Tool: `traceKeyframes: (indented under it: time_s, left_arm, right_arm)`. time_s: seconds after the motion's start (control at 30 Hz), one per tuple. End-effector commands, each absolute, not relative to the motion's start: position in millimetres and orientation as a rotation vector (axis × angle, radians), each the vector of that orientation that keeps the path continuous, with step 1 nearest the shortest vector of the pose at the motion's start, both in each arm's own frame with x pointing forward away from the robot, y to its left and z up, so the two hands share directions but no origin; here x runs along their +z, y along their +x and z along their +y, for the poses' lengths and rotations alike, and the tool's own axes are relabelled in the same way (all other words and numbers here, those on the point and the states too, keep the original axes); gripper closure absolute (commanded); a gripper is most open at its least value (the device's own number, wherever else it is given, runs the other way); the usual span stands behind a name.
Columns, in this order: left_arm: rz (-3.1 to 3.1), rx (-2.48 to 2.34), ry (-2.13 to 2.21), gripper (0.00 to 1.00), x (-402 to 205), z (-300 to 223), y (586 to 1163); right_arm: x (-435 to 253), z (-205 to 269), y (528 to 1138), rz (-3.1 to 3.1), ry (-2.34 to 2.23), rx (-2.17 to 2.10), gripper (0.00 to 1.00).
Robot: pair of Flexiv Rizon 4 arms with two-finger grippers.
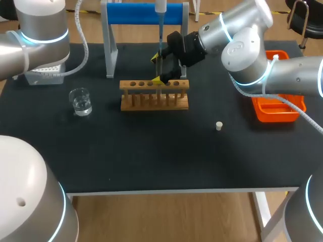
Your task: Invert the test tube, pick up the pipette, mount the tip to pipette, aspirate from beaker and dispense into the tube, eject the tip, return the pipette, and cap with the stopper.
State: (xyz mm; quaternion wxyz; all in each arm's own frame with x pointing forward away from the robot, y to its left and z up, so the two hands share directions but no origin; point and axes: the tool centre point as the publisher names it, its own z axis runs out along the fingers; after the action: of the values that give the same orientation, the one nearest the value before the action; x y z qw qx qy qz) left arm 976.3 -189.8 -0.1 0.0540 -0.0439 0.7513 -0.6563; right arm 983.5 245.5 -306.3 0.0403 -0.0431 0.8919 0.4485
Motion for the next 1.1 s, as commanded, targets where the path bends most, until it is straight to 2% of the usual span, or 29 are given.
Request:
traceKeyframes:
  time_s: [0.03, 1.1]
  left_arm:
    - [2.281, -2.000, -0.133, 1.00, -3, -189, 979]
    - [2.342, -1.966, -0.196, 1.00, -20, -184, 980]
  right_arm:
    - [-306, 245, 983, 2.734, -0.132, 1.371, 0.00]
    - [-306, 245, 983, 2.734, -0.132, 1.371, 0.00]
